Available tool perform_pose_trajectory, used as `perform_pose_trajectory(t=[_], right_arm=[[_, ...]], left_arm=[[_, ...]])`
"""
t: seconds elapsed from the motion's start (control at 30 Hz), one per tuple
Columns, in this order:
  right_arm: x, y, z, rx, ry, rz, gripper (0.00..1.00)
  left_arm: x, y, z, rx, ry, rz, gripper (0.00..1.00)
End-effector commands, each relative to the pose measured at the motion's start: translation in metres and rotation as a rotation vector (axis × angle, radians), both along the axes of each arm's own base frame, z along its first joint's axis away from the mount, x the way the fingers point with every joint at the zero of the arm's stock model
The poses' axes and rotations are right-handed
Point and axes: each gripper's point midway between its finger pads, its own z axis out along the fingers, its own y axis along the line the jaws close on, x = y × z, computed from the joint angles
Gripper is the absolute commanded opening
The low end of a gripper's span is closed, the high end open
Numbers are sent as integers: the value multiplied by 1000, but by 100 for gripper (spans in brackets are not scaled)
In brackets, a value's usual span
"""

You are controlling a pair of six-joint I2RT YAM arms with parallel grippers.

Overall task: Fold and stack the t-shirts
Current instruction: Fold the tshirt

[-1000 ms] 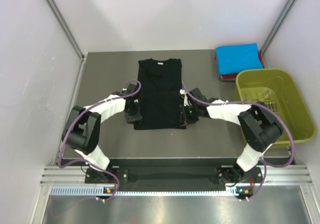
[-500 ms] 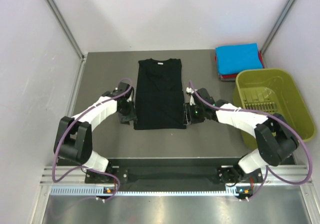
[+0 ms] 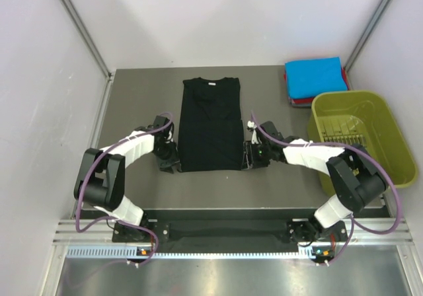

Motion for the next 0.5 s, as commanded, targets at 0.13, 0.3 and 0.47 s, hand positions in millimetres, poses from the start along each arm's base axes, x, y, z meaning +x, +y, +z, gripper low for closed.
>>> perform_pose_trajectory(t=[0.13,0.3,0.47], right_arm=[[-8,4,-17,41,44,-12,34],[-15,5,-21,64,61,4,19],[-17,1,-9,74,42,-2,0]], left_arm=[[5,-6,-12,-35,-2,-12,35],[6,-6,-12,-29,1,-14,5],[4,-6,5,-22,-12,-13,0]])
